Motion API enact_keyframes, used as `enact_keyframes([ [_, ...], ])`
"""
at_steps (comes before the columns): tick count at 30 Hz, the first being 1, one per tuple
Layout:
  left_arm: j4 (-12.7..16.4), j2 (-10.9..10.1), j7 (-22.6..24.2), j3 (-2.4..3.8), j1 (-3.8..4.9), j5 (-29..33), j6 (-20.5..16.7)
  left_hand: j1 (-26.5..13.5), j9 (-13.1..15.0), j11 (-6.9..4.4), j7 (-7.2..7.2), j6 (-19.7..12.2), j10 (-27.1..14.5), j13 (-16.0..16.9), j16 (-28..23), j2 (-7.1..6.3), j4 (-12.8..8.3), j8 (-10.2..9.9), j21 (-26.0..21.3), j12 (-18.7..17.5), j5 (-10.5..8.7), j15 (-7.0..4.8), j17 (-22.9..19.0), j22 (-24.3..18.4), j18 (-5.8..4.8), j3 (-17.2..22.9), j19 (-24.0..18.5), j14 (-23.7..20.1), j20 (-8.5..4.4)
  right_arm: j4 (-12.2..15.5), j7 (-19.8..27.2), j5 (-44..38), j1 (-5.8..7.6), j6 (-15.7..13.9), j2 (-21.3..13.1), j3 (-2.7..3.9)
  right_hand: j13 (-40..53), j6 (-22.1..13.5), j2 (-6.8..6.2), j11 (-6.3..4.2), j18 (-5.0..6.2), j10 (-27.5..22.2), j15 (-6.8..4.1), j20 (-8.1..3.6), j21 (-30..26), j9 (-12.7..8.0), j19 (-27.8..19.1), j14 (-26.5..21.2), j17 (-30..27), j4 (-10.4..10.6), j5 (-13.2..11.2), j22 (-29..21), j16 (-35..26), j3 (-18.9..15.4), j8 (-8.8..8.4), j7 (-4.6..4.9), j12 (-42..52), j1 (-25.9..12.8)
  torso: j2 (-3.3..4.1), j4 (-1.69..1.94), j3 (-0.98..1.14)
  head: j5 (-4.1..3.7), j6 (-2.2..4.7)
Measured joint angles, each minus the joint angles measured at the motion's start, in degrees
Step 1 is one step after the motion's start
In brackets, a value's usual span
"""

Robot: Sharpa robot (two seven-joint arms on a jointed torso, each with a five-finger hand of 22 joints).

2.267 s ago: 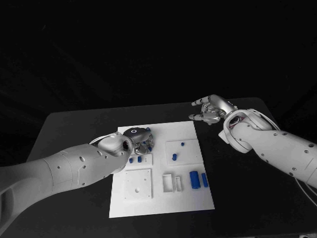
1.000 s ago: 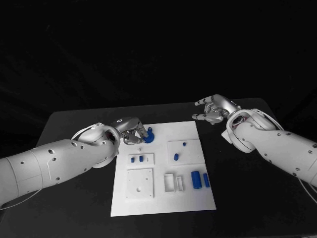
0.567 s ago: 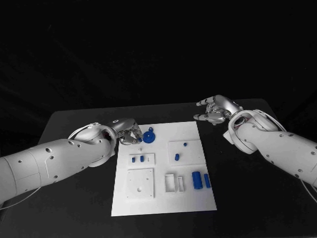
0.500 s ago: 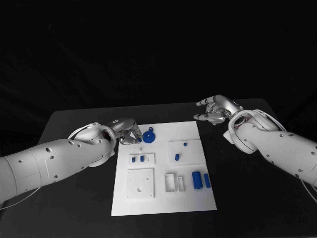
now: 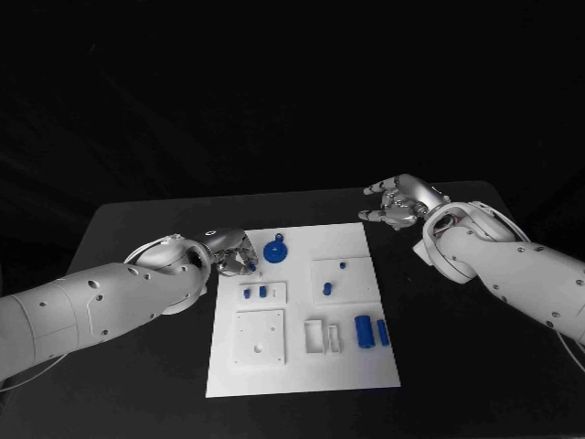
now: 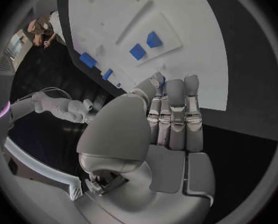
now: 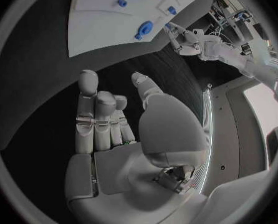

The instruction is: Assemble the parts on the task board

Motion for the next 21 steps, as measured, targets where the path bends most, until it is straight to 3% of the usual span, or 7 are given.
enact_keyframes([
  [12, 0.0, 0.1, 0.1, -0.07, -0.64, -0.1, 0.6, 0.0, -0.1, 0.0, 0.0, -0.2, 0.0, 0.0, 0.0, -0.01, 0.0, 0.1, 0.0, 0.0, 0.0, 0.21, 0.0, 0.0, -0.03, 0.0, 0.0, 0.2, 0.01, 0.0, 0.0, 0.0, 0.0, 0.0, 0.0, 0.0, 0.0, 0.0, 0.0, 0.0, 0.15, 0.0, 0.0, 0.0, 0.0, 0.0, 0.0, 0.0, 0.0, 0.0, 0.0, 0.0, 0.0, 0.0, 0.0, 0.0, 0.0, 0.0, 0.0, 0.02, 0.03, -0.04, -0.02],
  [21, -1.0, 0.7, 0.2, -0.73, -1.0, -0.1, 0.4, 0.0, -0.1, 0.0, -0.02, -0.2, 0.0, 0.0, 0.0, -0.01, 0.0, 0.1, 0.0, 0.0, 0.0, 0.0, 0.1, 0.0, -0.06, 0.0, 0.0, 0.4, 0.01, 0.0, 0.0, 0.0, 0.0, 0.0, 0.0, 0.0, 0.0, 0.0, 0.0, 0.0, 0.1, 0.0, 0.0, 0.0, 0.0, 0.0, 0.0, 0.0, 0.0, 0.0, 0.0, 0.0, 0.0, 0.0, 0.0, 0.0, 0.0, 0.0, 0.0, 0.0, 0.04, -0.14, -0.01],
])
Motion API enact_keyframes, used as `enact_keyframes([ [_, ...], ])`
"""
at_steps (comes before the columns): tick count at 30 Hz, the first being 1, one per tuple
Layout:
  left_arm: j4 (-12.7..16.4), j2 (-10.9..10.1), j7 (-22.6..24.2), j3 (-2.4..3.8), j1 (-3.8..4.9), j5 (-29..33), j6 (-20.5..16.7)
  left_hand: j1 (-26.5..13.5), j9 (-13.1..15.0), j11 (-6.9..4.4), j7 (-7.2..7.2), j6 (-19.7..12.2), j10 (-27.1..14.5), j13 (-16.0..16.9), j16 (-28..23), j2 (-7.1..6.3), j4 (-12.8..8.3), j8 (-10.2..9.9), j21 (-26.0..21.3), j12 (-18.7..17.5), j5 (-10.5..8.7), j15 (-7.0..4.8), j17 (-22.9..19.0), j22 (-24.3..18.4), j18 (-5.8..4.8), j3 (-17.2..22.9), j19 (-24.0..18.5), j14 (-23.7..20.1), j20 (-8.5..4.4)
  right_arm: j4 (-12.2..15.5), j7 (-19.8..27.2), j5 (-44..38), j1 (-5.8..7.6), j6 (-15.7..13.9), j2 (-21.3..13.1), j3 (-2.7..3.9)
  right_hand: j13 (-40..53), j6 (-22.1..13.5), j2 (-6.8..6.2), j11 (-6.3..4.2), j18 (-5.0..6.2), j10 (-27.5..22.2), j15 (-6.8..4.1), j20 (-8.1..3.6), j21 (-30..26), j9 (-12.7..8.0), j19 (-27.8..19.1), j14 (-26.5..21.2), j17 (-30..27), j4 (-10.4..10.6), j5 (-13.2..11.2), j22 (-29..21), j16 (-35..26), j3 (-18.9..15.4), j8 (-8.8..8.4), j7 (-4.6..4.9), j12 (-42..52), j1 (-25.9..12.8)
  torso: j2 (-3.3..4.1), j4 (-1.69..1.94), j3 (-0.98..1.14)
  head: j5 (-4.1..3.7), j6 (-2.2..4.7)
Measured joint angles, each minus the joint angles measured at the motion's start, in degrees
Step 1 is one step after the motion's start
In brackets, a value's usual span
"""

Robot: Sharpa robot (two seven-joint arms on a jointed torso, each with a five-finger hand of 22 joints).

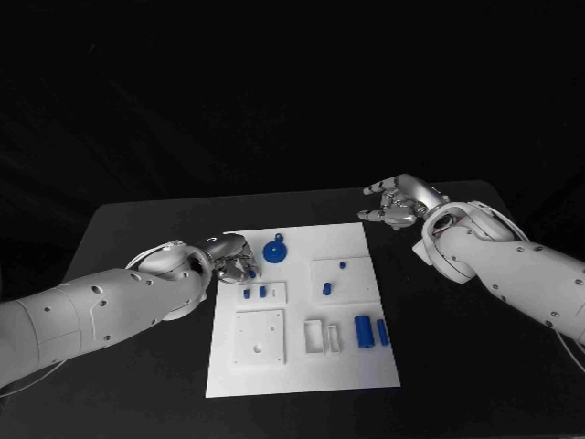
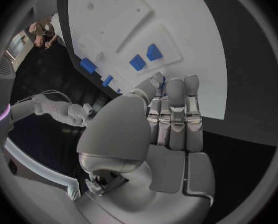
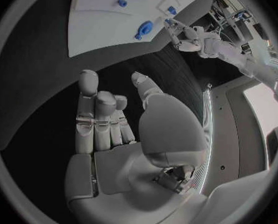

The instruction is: Assemble the parts on the task board

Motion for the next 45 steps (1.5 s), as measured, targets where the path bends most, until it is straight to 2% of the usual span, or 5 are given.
enact_keyframes([
  [23, -0.9, 1.1, 0.6, -0.07, -0.2, 0.1, -1.1, 0.1, 0.1, 0.0, -0.08, -0.1, 0.0, 0.0, 0.0, -0.08, 0.0, -0.1, 0.0, 0.0, 0.0, 0.0, 0.0, 0.0, -0.09, 0.0, 0.0, 0.0, 0.0, 0.0, 0.0, 0.0, 0.0, 0.0, 0.0, 0.0, 0.0, 0.0, 0.0, 0.0, -0.12, 0.0, 0.0, 0.0, 0.0, 0.0, 0.0, 0.0, 0.0, 0.0, 0.0, 0.0, 0.0, 0.0, 0.0, 0.0, 0.0, 0.0, 0.0, -0.01, 0.01, -0.19, 0.03],
  [26, -1.1, 1.3, 0.6, -0.07, -0.2, 0.1, -1.1, 0.1, 0.0, 0.0, -0.09, -0.1, 0.0, 0.0, 0.0, -0.08, 0.0, -0.2, 0.0, 0.0, -0.01, 0.0, 0.0, 0.0, -0.12, 0.0, 0.0, 0.0, 0.0, 0.0, 0.0, 0.0, 0.0, 0.0, 0.0, 0.0, 0.0, 0.0, 0.26, 0.0, -0.13, 0.0, 0.0, 0.0, 0.0, 0.0, 0.0, 0.0, 0.0, -0.5, 0.3, -0.2, 0.0, 0.2, 0.0, 0.0, 0.0, -0.3, 0.0, -0.01, 0.01, -0.23, 0.04],
  [31, -1.4, 1.6, 0.6, -0.07, -0.2, 0.1, -1.0, 0.1, 0.0, 0.21, -0.11, -0.1, -0.2, 0.0, 0.0, -0.08, 0.0, -0.2, 0.0, 0.0, 0.0, 0.0, 0.0, 0.0, 0.48, 0.0, 0.0, 0.0, 0.01, 0.0, 0.0, 0.0, 0.0, 0.0, 0.0, 0.0, 0.0, 0.0, 0.32, 0.0, -0.15, 0.0, 0.0, 0.0, 0.0, 0.0, 0.0, 0.0, 0.0, -0.5, 0.3, -0.2, 0.0, 0.2, 0.0, 0.0, 0.0, -0.3, 0.0, 0.0, 0.01, -0.24, 0.01],
  [45, -2.0, 2.2, 0.3, -0.09, -0.23, 0.0, -0.3, 0.1, 0.1, 0.2, 0.03, -0.4, -0.2, 0.0, 0.0, -0.08, 0.0, -0.2, 0.0, 0.0, -0.22, 0.0, 0.0, 0.0, 0.47, 0.0, 0.0, 0.0, 0.01, 0.0, 0.0, 0.0, 0.0, 0.0, 0.1, 0.0, 0.0, 0.0, 0.32, 0.0, -0.37, 0.0, 0.0, 0.0, 0.0, 0.0, 0.0, 0.0, 0.0, -0.5, 0.3, -0.2, 0.0, 0.2, 0.0, 0.0, 0.0, -0.3, 0.0, -0.01, 0.01, -0.36, -0.02],
])
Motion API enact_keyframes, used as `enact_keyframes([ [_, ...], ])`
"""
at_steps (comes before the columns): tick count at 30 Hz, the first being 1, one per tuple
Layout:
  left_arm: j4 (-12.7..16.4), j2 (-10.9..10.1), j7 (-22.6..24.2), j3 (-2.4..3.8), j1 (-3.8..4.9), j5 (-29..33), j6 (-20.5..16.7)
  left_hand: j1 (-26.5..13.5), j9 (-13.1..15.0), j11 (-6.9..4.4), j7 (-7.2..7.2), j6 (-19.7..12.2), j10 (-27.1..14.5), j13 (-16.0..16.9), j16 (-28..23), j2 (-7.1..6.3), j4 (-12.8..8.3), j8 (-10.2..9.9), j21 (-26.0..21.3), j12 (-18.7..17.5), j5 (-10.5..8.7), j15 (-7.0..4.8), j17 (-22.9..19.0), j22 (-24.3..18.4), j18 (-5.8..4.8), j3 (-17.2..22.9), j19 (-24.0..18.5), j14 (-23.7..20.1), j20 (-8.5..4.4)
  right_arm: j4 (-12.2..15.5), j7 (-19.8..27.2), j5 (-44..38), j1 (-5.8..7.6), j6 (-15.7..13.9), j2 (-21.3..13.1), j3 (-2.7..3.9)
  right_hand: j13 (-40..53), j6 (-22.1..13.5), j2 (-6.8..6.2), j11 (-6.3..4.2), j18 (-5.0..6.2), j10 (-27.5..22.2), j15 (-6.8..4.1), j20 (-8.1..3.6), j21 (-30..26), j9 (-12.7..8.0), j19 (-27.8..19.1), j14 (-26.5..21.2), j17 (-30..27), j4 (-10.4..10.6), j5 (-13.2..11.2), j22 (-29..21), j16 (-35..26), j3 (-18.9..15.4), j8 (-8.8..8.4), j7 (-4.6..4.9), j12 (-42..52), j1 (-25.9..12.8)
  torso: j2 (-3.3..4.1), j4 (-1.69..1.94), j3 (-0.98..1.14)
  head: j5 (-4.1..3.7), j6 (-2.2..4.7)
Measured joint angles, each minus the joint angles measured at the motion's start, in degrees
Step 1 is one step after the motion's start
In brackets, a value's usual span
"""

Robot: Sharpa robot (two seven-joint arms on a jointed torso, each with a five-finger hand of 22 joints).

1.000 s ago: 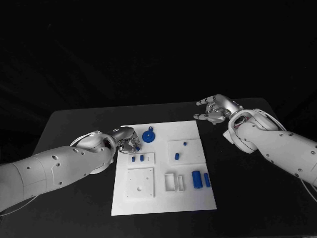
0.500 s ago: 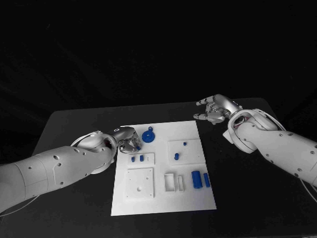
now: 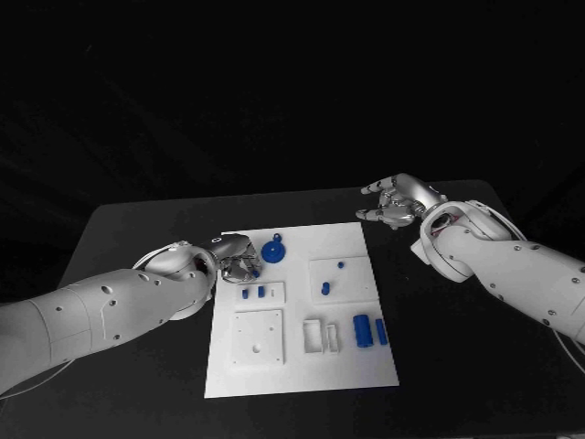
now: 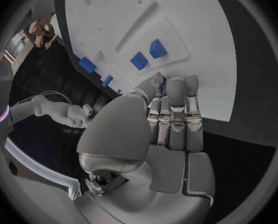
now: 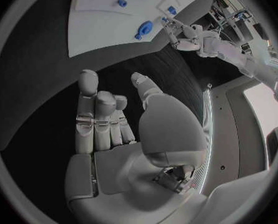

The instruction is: Assemble the parts on the task board

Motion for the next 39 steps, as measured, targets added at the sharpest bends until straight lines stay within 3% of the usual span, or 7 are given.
enact_keyframes([
  [10, -0.3, 0.5, -0.9, 0.05, 0.22, -0.3, 1.4, 0.0, 0.0, 0.0, 0.2, 0.2, 0.0, 0.0, -0.2, 0.0, 0.0, 0.2, 0.2, 0.0, -0.16, 0.0, 0.1, 0.0, -0.01, 0.0, -0.2, 0.0, 0.2, 0.0, 0.0, 0.0, 0.0, 0.0, 0.0, 0.0, 0.0, 0.0, 0.0, 0.0, -0.1, 0.0, 0.0, 0.0, 0.0, 0.0, 0.0, 0.0, 0.0, 0.0, 0.0, 0.0, 0.0, 0.0, 0.0, 0.0, 0.0, 0.0, -0.01, 0.01, 0.01, -0.06, -0.1],
  [22, -0.8, 0.9, -1.2, -0.57, 0.37, -0.7, 1.7, 0.0, -0.1, 0.84, 0.78, -0.7, -1.9, 0.1, -0.2, 0.0, -0.5, 0.2, 0.2, 0.0, -0.44, 0.44, 0.1, 0.0, -0.1, 0.2, -0.9, -0.4, 0.28, 0.0, 0.0, 0.0, 0.0, 0.0, 0.0, 0.0, 0.0, 0.0, 0.0, 0.0, -0.12, 0.0, 0.0, 0.0, 0.0, 0.0, 0.0, 0.0, 0.0, 0.0, 0.0, 0.0, 0.0, 0.0, 0.0, 0.0, 0.0, 0.0, -0.01, 0.0, 0.01, -0.19, -0.16],
  [24, -0.8, 0.9, -1.2, -0.67, 0.33, -0.7, 1.6, 0.3, -0.1, 1.15, 1.14, -2.8, -3.0, 0.1, -0.2, -0.24, -0.9, 0.4, 0.5, 0.0, -0.43, 0.53, 0.1, 0.0, -0.32, 0.6, -1.0, -0.5, 0.37, 0.0, 0.0, 0.0, 0.0, 0.0, 0.0, 0.0, 0.0, 0.0, 0.0, 0.0, -0.12, 0.0, 0.0, 0.0, 0.0, 0.0, 0.0, 0.0, 0.0, 0.0, 0.0, 0.0, 0.0, 0.0, 0.0, 0.0, 0.0, 0.0, -0.01, 0.01, 0.01, -0.2, -0.17],
  [30, -0.7, 0.6, -1.2, -0.94, 0.0, -0.7, 1.5, -0.1, -0.2, 2.03, 0.38, -8.2, -6.3, 0.2, -0.2, -2.48, -2.0, 0.5, 0.8, 0.3, -0.64, 1.13, 0.1, 0.0, 0.99, 1.7, -1.5, -1.1, 0.8, 0.0, 0.0, 0.0, 0.0, 0.0, -0.1, 0.0, 0.0, 0.0, -0.15, 0.0, -0.13, 0.0, 0.0, 0.0, 0.0, 0.0, 0.0, 0.0, 0.0, 0.0, 0.0, -0.1, 0.0, 0.0, 0.0, 0.0, 0.0, -0.1, -0.01, 0.02, -0.01, -0.15, -0.14],
  [33, -0.7, 0.5, -1.0, -0.95, -0.01, -0.7, 1.4, -0.1, -0.2, 2.17, 0.08, -10.0, -6.9, 0.2, -0.2, -3.2, -2.2, 0.5, 0.8, 0.4, -0.67, 1.37, 0.0, 0.0, 1.04, 1.9, -1.5, -1.4, 1.14, 0.0, 0.0, 0.0, 0.0, 0.0, -0.1, 0.0, 0.0, 0.0, -0.24, 0.0, -0.14, 0.0, 0.0, 0.0, 0.0, 0.0, 0.0, 0.0, 0.0, 0.0, 0.0, -0.1, 0.0, 0.0, 0.0, 0.0, 0.0, -0.2, -0.01, 0.04, -0.01, -0.08, -0.13],
  [39, -0.6, 0.3, -0.7, -0.95, -0.02, -0.6, 0.6, 0.5, -0.3, 3.74, -0.47, -14.9, -11.2, 0.0, -0.2, -4.14, -2.5, 0.5, 0.8, 0.0, -0.67, 2.12, -0.3, 0.0, 1.93, 0.8, -1.7, -1.7, 1.95, -0.1, 0.0, 0.0, 0.0, 0.0, -0.1, 0.0, -0.1, 0.0, -0.24, 0.0, -0.14, 0.0, 0.0, 0.0, 0.0, 0.0, 0.0, 0.0, -0.2, 0.0, 0.0, -0.3, -0.2, 0.0, 0.0, 0.0, 0.0, -0.2, -0.01, 0.05, -0.04, 0.05, -0.12],
])
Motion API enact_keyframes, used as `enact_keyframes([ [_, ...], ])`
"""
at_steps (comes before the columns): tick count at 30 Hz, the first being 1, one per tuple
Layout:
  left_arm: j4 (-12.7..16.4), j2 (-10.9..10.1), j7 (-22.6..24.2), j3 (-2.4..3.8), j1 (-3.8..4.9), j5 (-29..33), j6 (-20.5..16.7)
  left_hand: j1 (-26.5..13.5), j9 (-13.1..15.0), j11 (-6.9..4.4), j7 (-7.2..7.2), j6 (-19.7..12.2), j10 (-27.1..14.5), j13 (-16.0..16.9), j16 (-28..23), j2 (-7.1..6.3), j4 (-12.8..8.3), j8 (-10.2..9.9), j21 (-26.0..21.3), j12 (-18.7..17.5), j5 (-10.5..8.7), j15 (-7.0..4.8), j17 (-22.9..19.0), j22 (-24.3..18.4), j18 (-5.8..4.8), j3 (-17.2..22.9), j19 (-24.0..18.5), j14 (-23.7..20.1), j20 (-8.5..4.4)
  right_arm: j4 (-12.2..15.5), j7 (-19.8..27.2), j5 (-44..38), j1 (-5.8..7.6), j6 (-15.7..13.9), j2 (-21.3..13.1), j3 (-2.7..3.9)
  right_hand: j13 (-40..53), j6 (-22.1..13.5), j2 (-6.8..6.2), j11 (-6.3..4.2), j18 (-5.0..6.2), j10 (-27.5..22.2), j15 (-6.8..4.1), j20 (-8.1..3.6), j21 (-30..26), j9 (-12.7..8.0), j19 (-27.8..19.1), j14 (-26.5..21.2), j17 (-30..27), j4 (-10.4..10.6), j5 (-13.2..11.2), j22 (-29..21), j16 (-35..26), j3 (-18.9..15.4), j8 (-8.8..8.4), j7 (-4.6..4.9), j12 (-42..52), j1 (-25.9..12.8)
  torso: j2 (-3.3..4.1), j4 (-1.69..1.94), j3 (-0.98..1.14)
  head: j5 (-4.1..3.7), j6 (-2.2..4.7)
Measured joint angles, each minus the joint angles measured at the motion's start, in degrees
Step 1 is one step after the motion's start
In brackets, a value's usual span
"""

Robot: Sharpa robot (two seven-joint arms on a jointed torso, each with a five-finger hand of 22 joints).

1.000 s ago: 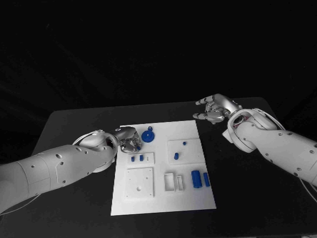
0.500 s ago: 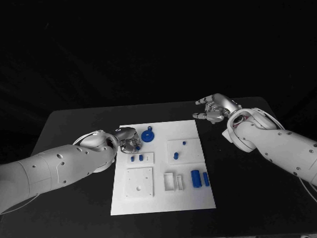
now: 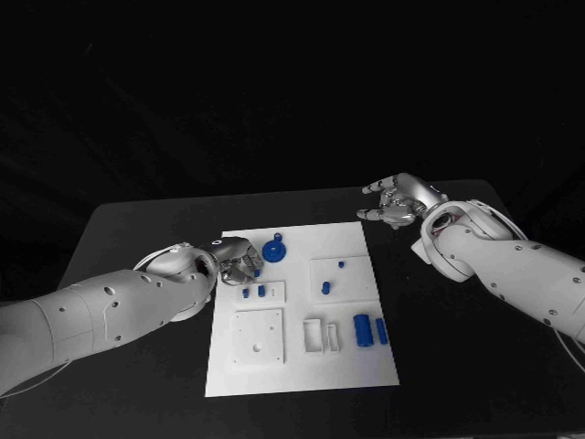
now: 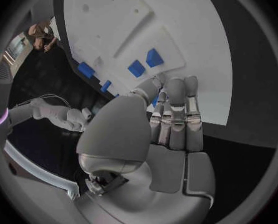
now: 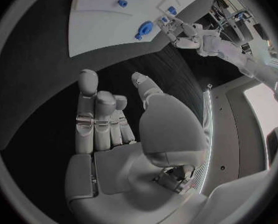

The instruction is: Assemble the parts on the task board

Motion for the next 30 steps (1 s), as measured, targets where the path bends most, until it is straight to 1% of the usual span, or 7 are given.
enact_keyframes([
  [10, -0.5, -0.4, 0.1, -0.01, -0.04, 0.0, -1.1, 2.2, -0.1, 0.73, 0.16, -2.0, -3.0, 0.0, 0.0, 0.84, -0.3, -0.2, -1.4, -0.2, 0.0, 0.36, -0.7, 0.0, 0.42, -5.4, 0.5, -0.4, 0.5, -0.1, 0.1, 0.0, 0.0, 0.3, -0.1, 0.0, -12.6, -0.6, -0.31, 0.02, 0.53, -2.0, -0.12, 0.01, -7.3, 0.0, 0.0, -1.5, -6.5, 0.1, 0.0, -4.6, -7.1, 0.1, 0.0, -0.21, -11.2, 0.3, 0.0, -0.02, -0.03, 0.29, 0.08],
  [13, -0.7, -0.8, 0.1, -0.01, -0.06, 0.0, -1.4, 2.6, -0.1, 0.76, 0.3, -1.9, -3.0, -0.1, 0.0, 0.9, -0.3, -0.2, -1.7, -0.2, 0.0, 0.36, -0.8, 0.0, 0.42, -5.8, 0.5, -0.4, 0.5, -0.1, 0.3, 0.0, 0.0, 0.6, -0.1, 0.0, -24.0, 1.5, -0.31, -0.49, 0.6, 0.7, -0.35, 0.01, -8.6, 0.1, 0.0, -1.9, -8.4, -0.7, -0.8, -6.5, -7.8, 1.1, 0.0, -0.36, -23.2, 0.3, 0.0, -0.03, -0.02, 0.34, 0.21],
  [16, -1.1, -1.4, 0.1, 0.14, -0.1, 0.2, -1.9, 3.1, -0.1, 0.39, 1.44, 1.1, -1.7, -0.1, 0.0, 1.3, -0.6, -0.2, -1.7, -0.2, 0.0, 0.36, -0.8, 0.0, 0.41, -5.4, 0.5, -0.4, 0.5, -0.1, 0.6, 0.0, 0.0, 1.5, -0.1, 0.0, -39.6, 4.8, -0.01, -0.01, 0.54, 4.8, -0.34, 0.01, -8.6, 0.2, 0.0, -1.9, -9.3, -3.4, -3.9, -7.3, -8.0, 6.8, 0.0, -0.19, -40.1, 0.6, 0.0, -0.04, 0.0, 0.39, 0.46],
  [21, -1.6, -2.9, 0.3, 1.49, -0.19, 2.2, -3.1, 2.5, 0.2, -1.07, 2.79, 7.1, 4.1, -0.1, -1.1, 1.9, -1.4, 0.2, -0.8, -0.2, 0.01, -0.19, -1.3, 0.0, 0.12, -1.6, -0.8, -0.9, 0.09, 0.3, 1.7, -0.4, -0.17, 3.6, 0.0, 0.0, -53.7, 9.3, 0.54, 1.85, 0.04, 6.8, 0.74, 0.52, -7.4, 0.4, 0.1, -1.7, -9.9, -7.2, -7.4, -7.3, -7.1, 15.7, 0.21, -0.35, -54.7, 0.6, -0.03, -0.07, 0.04, 0.2, 1.02],
  [24, -1.6, -4.1, 1.0, 2.3, 0.26, 5.8, -3.9, 1.5, 0.2, -1.6, 2.62, 8.7, 6.9, -0.1, -5.2, 1.3, -2.0, 0.2, -1.1, 0.0, 0.46, -0.66, -2.9, 0.0, -0.25, 0.3, -4.0, -3.7, -0.22, 0.9, 2.3, -1.5, -0.44, 5.1, 0.2, 0.0, -55.2, 10.6, 0.42, 2.25, 0.1, 6.3, 0.93, 0.94, -7.0, 0.4, 0.1, -1.8, -10.1, -8.1, -7.9, -7.2, -6.9, 17.8, 0.18, -1.08, -56.5, -0.5, -0.05, -0.04, 0.07, 0.09, 1.29],
  [26, -1.4, -4.9, 1.5, 2.62, 0.77, 9.0, -4.4, 0.8, 0.2, -1.89, 2.52, 8.9, 7.6, -0.1, -8.1, 1.44, -2.1, 0.2, -2.0, 0.0, 0.46, -0.78, -4.1, 0.0, -0.27, 0.6, -5.6, -5.0, -0.21, 1.3, 2.7, -2.6, -0.66, 5.9, 0.3, -0.01, -55.2, 12.7, 0.27, 2.98, 0.98, 5.2, 1.13, 1.12, -7.0, 0.4, 0.1, -1.9, -10.3, -8.6, -8.1, -7.2, -6.6, 18.3, 0.21, -0.79, -56.5, -0.6, -0.05, -0.01, 0.07, 0.07, 1.42],
  [30, -0.2, -6.8, 3.4, 3.06, 2.42, 19.4, -5.1, -0.4, 0.2, -1.8, 2.59, 9.3, 7.9, -0.1, -17.4, 1.78, -2.0, 0.2, -6.3, 0.1, 0.46, -0.01, -7.9, -1.2, -2.34, 1.1, -8.9, -6.8, 0.14, 2.6, 3.5, -6.8, -1.33, 7.5, 0.6, -0.02, -55.3, 13.6, 0.3, 2.77, 1.04, 5.0, 1.3, 1.12, -6.6, 0.4, 0.1, -1.7, -10.8, -8.9, -8.1, -7.2, -6.3, 18.6, 0.21, -0.81, -56.5, -1.2, -0.05, 0.03, 0.07, 0.27, 1.63],
])
